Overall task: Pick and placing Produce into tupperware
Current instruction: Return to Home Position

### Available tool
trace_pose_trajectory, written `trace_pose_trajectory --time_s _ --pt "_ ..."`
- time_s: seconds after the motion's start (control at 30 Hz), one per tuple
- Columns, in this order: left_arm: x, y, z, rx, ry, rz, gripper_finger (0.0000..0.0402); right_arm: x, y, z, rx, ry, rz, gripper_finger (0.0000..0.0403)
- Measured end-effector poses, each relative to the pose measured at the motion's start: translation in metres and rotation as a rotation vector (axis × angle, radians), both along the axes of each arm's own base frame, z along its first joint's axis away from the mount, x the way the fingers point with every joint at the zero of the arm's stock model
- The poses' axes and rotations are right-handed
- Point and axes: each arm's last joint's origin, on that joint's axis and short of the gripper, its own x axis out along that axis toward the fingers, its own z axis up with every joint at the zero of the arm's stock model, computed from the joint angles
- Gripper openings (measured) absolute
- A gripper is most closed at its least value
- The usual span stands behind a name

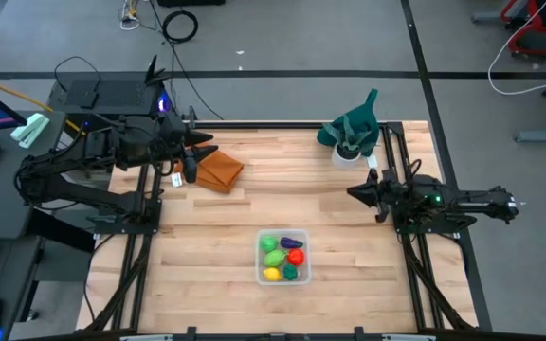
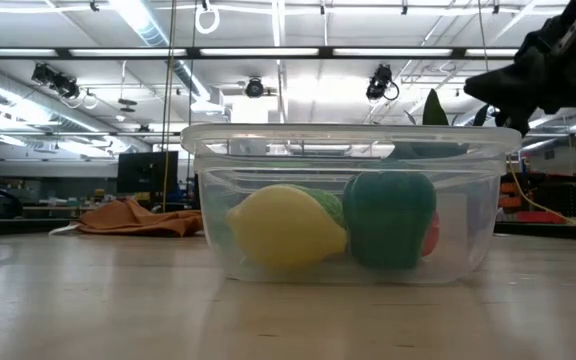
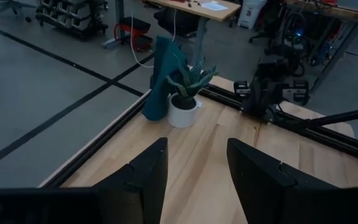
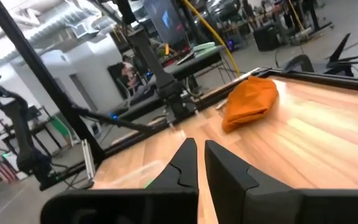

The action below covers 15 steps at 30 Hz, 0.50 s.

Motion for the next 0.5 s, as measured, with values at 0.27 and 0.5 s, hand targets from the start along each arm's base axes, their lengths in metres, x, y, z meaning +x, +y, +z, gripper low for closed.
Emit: trace_pose_trajectory --time_s 0.27,0.5 --pt "-0.0003 0.0 -0.0008 -0.001 0.009 0.0 0.0174 0.0003 0.0014 -0.0029 -0.094 0.032 0.043 0.0" --pt "0.0004 -0.0016 0.0022 0.001 -0.019 -0.053 0.0173 -0.0002 0.0016 -0.0021 -0.16 0.054 0.045 0.0"
